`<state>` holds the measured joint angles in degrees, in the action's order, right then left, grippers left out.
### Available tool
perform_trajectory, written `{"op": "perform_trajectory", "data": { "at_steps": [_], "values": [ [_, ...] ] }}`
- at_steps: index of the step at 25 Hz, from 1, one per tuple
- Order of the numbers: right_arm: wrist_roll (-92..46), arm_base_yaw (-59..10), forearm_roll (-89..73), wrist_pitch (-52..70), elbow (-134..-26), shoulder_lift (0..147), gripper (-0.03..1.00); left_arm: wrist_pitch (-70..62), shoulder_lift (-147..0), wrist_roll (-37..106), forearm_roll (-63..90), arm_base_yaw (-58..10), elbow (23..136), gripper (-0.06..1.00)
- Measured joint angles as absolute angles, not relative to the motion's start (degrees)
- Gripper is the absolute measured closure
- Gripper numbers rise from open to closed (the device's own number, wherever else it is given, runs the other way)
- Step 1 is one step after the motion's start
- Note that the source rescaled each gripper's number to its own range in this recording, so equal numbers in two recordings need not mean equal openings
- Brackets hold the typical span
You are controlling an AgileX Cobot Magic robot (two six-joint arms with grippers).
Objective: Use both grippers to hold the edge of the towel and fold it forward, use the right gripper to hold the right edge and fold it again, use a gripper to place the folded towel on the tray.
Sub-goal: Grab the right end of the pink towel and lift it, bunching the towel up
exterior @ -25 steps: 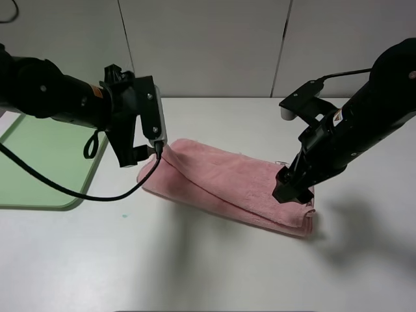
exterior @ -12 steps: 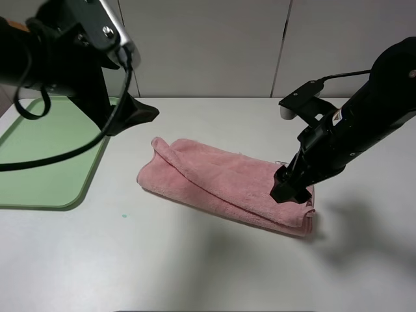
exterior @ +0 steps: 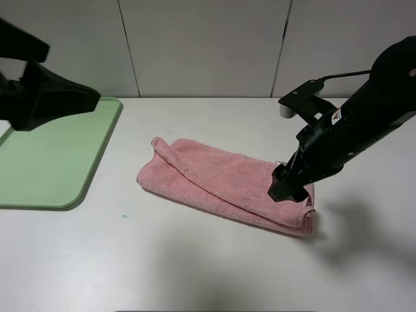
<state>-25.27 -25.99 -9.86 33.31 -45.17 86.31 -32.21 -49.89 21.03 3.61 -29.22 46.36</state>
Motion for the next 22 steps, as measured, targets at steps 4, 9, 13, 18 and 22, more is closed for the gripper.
{"op": "perform_trajectory", "data": {
  "at_steps": [4, 9, 13, 18, 22],
  "values": [
    [-25.3, -26.0, -10.7, 33.3, -45.2, 86.3, -0.03, -42.2, -43.0, 6.6, -5.9, -29.2, 46.4, -0.05],
    [-25.3, -26.0, -10.9, 33.2, -45.2, 86.3, -0.03, -50.0, -32.5, 0.0, -9.0, -29.2, 44.2, -0.05],
    [-25.3, -26.0, -10.9, 33.2, -45.2, 86.3, -0.03, -51.3, -21.7, -3.5, -9.0, -29.2, 39.7, -0.05],
    [-25.3, -26.0, -10.9, 33.2, -45.2, 86.3, -0.03, -54.2, -10.4, -9.1, -9.0, -29.2, 36.1, -0.05],
    [-25.3, -26.0, -10.9, 33.2, -45.2, 86.3, -0.03, -57.9, -5.7, -9.7, -9.1, -29.2, 34.4, -0.05]
  ]
}}
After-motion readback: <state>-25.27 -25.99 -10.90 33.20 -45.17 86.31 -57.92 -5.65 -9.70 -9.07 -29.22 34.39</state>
